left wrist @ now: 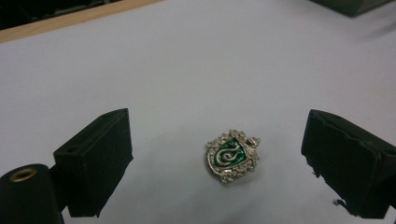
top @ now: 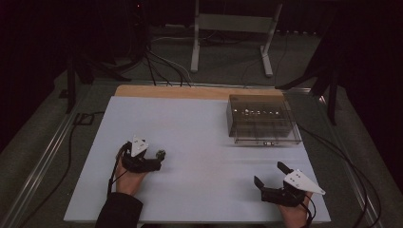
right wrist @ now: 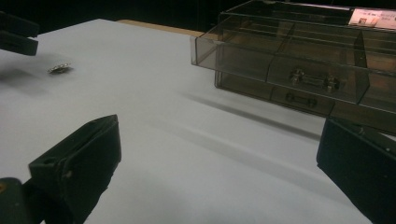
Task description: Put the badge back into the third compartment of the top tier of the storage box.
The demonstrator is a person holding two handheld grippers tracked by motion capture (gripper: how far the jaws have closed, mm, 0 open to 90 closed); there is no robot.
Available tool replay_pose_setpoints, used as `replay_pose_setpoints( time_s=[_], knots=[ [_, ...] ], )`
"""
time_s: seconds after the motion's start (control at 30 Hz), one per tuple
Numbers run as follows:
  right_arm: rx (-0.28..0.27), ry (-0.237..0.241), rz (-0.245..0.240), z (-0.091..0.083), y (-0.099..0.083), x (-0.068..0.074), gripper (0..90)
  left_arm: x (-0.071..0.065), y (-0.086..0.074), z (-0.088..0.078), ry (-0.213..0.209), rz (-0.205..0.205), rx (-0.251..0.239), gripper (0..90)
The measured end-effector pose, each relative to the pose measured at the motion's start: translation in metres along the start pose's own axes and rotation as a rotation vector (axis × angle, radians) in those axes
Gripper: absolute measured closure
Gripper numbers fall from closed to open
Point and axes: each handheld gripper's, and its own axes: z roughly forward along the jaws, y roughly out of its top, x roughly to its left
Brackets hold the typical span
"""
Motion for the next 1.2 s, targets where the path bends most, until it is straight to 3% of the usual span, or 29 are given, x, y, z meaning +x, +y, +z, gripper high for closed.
replay_pose_setpoints(
  time_s=[0.3,0.6,0.9,1.07,1.2],
  knots=[
    [0.001,0.001,-0.001,0.000,0.000,0.000,0.0,-0.009,-0.002,0.010,-0.049,0.036,0.051,19.2],
    [0.008,-0.001,0.002,0.001,0.000,-0.001,0.0,-0.013,-0.006,0.023,-0.034,0.095,0.135,45.7],
    [0.011,0.000,0.010,0.001,-0.001,-0.001,0.0,-0.013,0.001,0.029,-0.030,0.118,0.176,58.4],
    [0.010,0.000,0.013,0.001,0.000,-0.002,0.0,-0.010,0.005,0.029,-0.037,0.082,0.176,64.7],
    [0.011,0.000,0.013,0.001,-0.001,-0.002,0.0,-0.003,0.008,0.023,-0.060,0.021,0.138,72.7]
  ],
)
